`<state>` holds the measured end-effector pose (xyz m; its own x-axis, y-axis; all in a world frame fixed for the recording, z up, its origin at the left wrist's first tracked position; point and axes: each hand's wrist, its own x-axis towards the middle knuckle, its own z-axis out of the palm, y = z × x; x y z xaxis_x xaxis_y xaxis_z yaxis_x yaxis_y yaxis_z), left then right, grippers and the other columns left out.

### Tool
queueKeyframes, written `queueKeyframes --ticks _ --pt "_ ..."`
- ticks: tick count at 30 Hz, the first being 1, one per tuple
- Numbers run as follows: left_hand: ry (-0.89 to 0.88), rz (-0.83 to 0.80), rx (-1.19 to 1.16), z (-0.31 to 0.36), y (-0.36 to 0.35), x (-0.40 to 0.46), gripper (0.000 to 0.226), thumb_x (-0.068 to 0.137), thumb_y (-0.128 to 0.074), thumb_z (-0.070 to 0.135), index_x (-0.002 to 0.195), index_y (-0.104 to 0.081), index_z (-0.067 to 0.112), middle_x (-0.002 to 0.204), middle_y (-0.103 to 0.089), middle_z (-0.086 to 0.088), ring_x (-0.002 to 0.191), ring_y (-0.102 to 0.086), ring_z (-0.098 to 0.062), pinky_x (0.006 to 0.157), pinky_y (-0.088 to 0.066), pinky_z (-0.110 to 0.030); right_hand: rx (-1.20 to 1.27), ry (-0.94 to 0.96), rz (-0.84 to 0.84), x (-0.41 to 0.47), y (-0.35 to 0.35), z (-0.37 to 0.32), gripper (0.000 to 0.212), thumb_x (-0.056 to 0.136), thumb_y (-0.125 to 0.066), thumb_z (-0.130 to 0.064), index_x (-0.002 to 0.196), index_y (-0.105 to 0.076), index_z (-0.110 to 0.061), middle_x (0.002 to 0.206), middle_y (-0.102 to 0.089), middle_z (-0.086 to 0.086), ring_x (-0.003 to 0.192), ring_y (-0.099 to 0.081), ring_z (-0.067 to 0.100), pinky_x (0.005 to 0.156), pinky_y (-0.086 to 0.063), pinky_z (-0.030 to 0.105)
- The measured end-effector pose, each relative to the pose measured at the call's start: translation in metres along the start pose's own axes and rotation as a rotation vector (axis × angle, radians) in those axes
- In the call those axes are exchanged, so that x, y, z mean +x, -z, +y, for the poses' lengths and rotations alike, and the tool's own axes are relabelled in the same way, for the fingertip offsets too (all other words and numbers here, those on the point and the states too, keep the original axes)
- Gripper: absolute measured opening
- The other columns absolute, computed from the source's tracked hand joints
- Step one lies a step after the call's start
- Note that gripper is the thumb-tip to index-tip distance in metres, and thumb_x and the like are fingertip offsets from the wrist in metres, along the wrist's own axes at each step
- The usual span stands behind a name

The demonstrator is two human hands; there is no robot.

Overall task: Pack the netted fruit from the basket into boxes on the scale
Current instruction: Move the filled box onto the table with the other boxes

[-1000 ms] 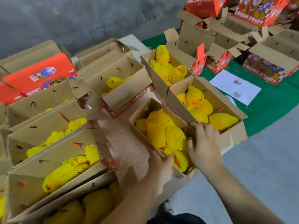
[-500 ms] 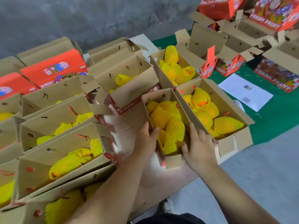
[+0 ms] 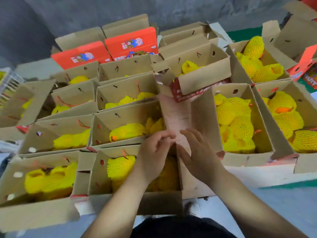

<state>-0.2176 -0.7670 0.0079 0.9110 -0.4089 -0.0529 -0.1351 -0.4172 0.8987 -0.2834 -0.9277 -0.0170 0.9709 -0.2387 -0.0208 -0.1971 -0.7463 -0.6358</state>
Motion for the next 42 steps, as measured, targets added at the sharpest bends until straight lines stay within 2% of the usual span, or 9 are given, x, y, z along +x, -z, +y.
queueKeyframes --ticks 4,8,15,20,24,33,36,38,42 --pt "0.065 0.268 0.357 -0.055 0.088 -0.027 0.025 0.104 -0.058 0.023 0.122 -0.068 0.035 0.121 -0.068 0.01 0.114 -0.062 -0.009 0.105 -0.049 -0.033 -0.086 -0.123 -0.261 -0.015 -0.033 -0.018 0.082 0.1 -0.049 -0.062 0.162 -0.002 -0.037 0.162 -0.038 -0.013 0.136 -0.056 0.015 0.105 -0.05 0.032" --pt "0.539 0.155 0.576 -0.104 0.144 -0.042 0.066 0.095 -0.068 0.035 0.155 -0.041 0.027 0.143 -0.049 -0.02 0.134 -0.043 -0.044 0.115 -0.033 -0.048 -0.067 -0.293 -0.228 -0.024 -0.049 -0.032 0.091 0.103 -0.054 -0.039 0.162 0.016 -0.034 0.143 -0.061 -0.002 0.111 -0.068 0.019 0.094 -0.056 0.033" --pt "0.433 0.081 0.16 -0.124 0.143 -0.065 0.063 0.108 -0.049 0.013 0.162 -0.028 0.037 0.161 -0.044 0.001 0.146 -0.044 -0.028 0.118 -0.033 -0.042 0.032 -0.546 -0.088 -0.04 -0.065 -0.055 0.066 0.106 -0.049 -0.026 0.163 -0.016 -0.032 0.14 -0.061 0.018 0.122 -0.062 0.041 0.103 -0.049 0.047" --pt "0.377 -0.02 0.145 -0.129 0.158 -0.074 0.065 0.11 -0.041 0.01 0.165 -0.024 0.04 0.169 -0.033 0.003 0.154 -0.032 -0.027 0.125 -0.024 -0.044 0.079 -0.559 0.023 -0.059 -0.052 -0.058 0.021 0.106 -0.047 -0.035 0.105 -0.06 -0.019 0.111 -0.071 0.024 0.1 -0.065 0.043 0.086 -0.053 0.047" --pt "0.347 0.028 0.06 -0.11 0.159 -0.092 0.063 0.111 -0.044 0.017 0.166 -0.019 0.039 0.169 -0.031 0.007 0.155 -0.03 -0.023 0.125 -0.023 -0.043 0.075 -0.518 0.06 -0.082 -0.022 -0.061 0.017 0.104 -0.052 -0.016 0.114 -0.067 -0.016 0.112 -0.072 0.022 0.102 -0.066 0.042 0.089 -0.053 0.048" --pt "0.259 0.266 -0.108 -0.029 0.201 -0.14 0.041 0.106 -0.055 0.014 0.135 -0.063 0.042 0.114 -0.073 0.02 0.109 -0.068 -0.011 0.092 -0.054 -0.037 0.141 -0.19 0.052 -0.078 0.081 -0.105 0.013 0.104 -0.059 -0.023 0.113 -0.068 -0.025 0.094 -0.076 0.012 0.092 -0.071 0.041 0.082 -0.058 0.063" --pt "0.209 0.362 -0.129 -0.011 0.227 -0.166 0.042 0.093 -0.056 0.028 0.121 -0.066 0.058 0.105 -0.075 0.022 0.098 -0.071 -0.007 0.089 -0.057 -0.042 0.224 -0.029 0.087 -0.08 0.082 -0.137 0.026 0.096 -0.061 -0.036 0.115 -0.069 -0.052 0.092 -0.079 -0.013 0.087 -0.075 0.018 0.076 -0.063 0.046" --pt "0.23 0.421 -0.155 -0.01 0.245 -0.185 0.041 0.087 -0.05 0.031 0.114 -0.069 0.056 0.1 -0.077 0.016 0.096 -0.073 -0.015 0.09 -0.058 -0.049 0.247 0.05 0.078 -0.08 0.075 -0.165 0.028 0.089 -0.058 -0.044 0.111 -0.069 -0.059 0.089 -0.077 -0.021 0.077 -0.073 0.004 0.062 -0.062 0.033" --pt "0.247 0.524 -0.248 -0.028 0.284 -0.226 0.031 0.087 -0.049 0.024 0.105 -0.074 0.032 0.083 -0.063 -0.021 0.074 -0.057 -0.025 0.074 -0.042 -0.046 0.277 0.142 -0.004 -0.079 0.045 -0.216 0.036 0.084 -0.053 -0.055 0.116 -0.069 -0.055 0.093 -0.078 -0.014 0.084 -0.07 0.016 0.065 -0.06 0.037"
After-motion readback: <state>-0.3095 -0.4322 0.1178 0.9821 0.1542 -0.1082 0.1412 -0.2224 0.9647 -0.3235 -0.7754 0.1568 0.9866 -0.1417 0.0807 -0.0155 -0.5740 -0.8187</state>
